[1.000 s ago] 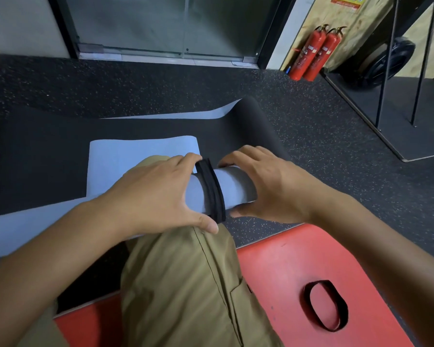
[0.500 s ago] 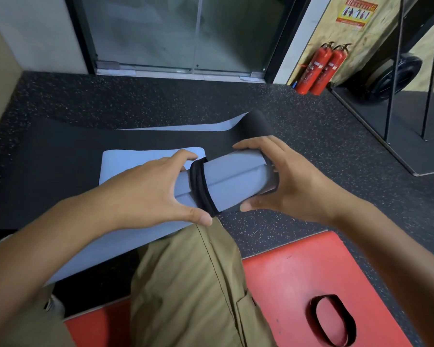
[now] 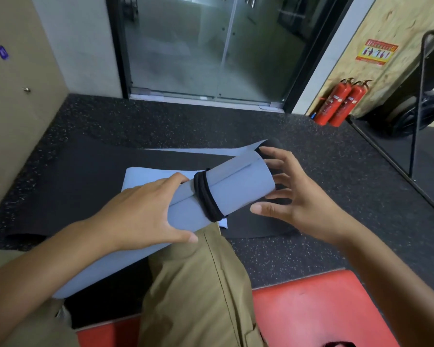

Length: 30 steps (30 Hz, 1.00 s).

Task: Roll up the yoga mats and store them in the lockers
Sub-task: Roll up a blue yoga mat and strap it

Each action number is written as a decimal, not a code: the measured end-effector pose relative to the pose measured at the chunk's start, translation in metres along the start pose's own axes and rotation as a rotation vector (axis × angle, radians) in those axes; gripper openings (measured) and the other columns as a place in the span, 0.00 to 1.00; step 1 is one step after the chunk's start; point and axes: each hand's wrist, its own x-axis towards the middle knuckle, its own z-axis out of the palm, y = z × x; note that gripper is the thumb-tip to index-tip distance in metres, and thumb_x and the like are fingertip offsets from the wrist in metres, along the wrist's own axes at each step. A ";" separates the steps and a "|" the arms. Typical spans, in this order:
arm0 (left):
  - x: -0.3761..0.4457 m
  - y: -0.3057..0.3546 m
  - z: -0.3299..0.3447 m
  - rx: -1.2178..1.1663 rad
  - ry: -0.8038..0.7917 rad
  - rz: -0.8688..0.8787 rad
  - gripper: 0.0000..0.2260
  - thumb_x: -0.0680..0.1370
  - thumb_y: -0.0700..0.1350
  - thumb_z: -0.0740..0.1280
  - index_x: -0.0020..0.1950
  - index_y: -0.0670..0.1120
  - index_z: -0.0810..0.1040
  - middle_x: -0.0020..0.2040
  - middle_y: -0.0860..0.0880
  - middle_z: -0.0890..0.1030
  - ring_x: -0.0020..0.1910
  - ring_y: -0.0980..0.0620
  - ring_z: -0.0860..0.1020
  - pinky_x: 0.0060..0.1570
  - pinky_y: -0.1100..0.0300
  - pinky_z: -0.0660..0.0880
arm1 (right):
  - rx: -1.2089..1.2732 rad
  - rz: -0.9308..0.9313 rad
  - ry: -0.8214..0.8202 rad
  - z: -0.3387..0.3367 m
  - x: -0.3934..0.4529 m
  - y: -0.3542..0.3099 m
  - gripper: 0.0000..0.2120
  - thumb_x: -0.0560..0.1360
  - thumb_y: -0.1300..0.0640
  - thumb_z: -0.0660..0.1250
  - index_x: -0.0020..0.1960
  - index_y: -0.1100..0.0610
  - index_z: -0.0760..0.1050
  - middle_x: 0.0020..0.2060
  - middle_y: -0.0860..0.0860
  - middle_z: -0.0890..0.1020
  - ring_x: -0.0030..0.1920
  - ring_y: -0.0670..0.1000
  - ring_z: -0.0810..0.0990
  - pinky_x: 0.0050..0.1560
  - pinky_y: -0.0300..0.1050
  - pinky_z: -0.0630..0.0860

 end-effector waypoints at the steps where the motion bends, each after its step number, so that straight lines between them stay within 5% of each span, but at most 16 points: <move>1: 0.002 -0.004 -0.005 0.007 0.015 -0.004 0.40 0.62 0.75 0.73 0.67 0.64 0.59 0.56 0.66 0.70 0.50 0.56 0.72 0.46 0.56 0.73 | 0.005 -0.008 0.010 0.000 0.004 -0.002 0.43 0.69 0.47 0.78 0.77 0.40 0.58 0.69 0.40 0.73 0.66 0.46 0.77 0.62 0.49 0.80; 5: 0.010 -0.022 -0.036 0.064 0.093 -0.036 0.41 0.61 0.76 0.72 0.67 0.63 0.61 0.60 0.64 0.71 0.54 0.53 0.75 0.49 0.52 0.73 | -0.041 -0.048 0.025 0.002 0.024 -0.015 0.38 0.72 0.46 0.75 0.76 0.38 0.59 0.66 0.32 0.73 0.63 0.41 0.78 0.60 0.45 0.80; 10: 0.006 -0.059 -0.079 0.177 0.177 -0.125 0.41 0.62 0.76 0.71 0.67 0.61 0.60 0.64 0.60 0.74 0.56 0.51 0.77 0.52 0.48 0.76 | -0.098 -0.121 -0.002 0.011 0.057 -0.037 0.31 0.75 0.44 0.73 0.74 0.37 0.63 0.69 0.36 0.72 0.62 0.41 0.78 0.61 0.47 0.80; 15: -0.024 -0.098 -0.107 0.298 0.212 -0.273 0.41 0.64 0.74 0.73 0.69 0.56 0.63 0.49 0.60 0.73 0.45 0.53 0.74 0.44 0.53 0.74 | -0.140 -0.226 -0.050 0.039 0.090 -0.066 0.29 0.77 0.43 0.72 0.74 0.38 0.64 0.69 0.36 0.71 0.62 0.39 0.77 0.60 0.44 0.80; 17: -0.040 -0.112 -0.114 0.306 0.227 -0.323 0.42 0.64 0.74 0.73 0.70 0.54 0.64 0.52 0.60 0.75 0.49 0.52 0.77 0.47 0.52 0.76 | -0.164 -0.259 -0.078 0.050 0.099 -0.075 0.28 0.77 0.43 0.71 0.74 0.38 0.64 0.68 0.36 0.70 0.62 0.39 0.77 0.60 0.41 0.79; 22: -0.102 -0.156 -0.121 0.294 0.227 -0.471 0.32 0.64 0.73 0.74 0.52 0.54 0.65 0.42 0.57 0.75 0.38 0.59 0.74 0.36 0.57 0.70 | -0.244 -0.371 -0.191 0.093 0.123 -0.104 0.28 0.78 0.42 0.69 0.74 0.37 0.63 0.69 0.36 0.70 0.64 0.36 0.74 0.60 0.34 0.74; 30: -0.212 -0.223 -0.088 0.192 0.201 -0.728 0.37 0.64 0.74 0.73 0.61 0.55 0.65 0.50 0.56 0.78 0.46 0.53 0.77 0.49 0.51 0.76 | -0.193 -0.526 -0.360 0.182 0.138 -0.157 0.25 0.78 0.42 0.68 0.73 0.39 0.67 0.65 0.38 0.73 0.63 0.37 0.74 0.62 0.39 0.75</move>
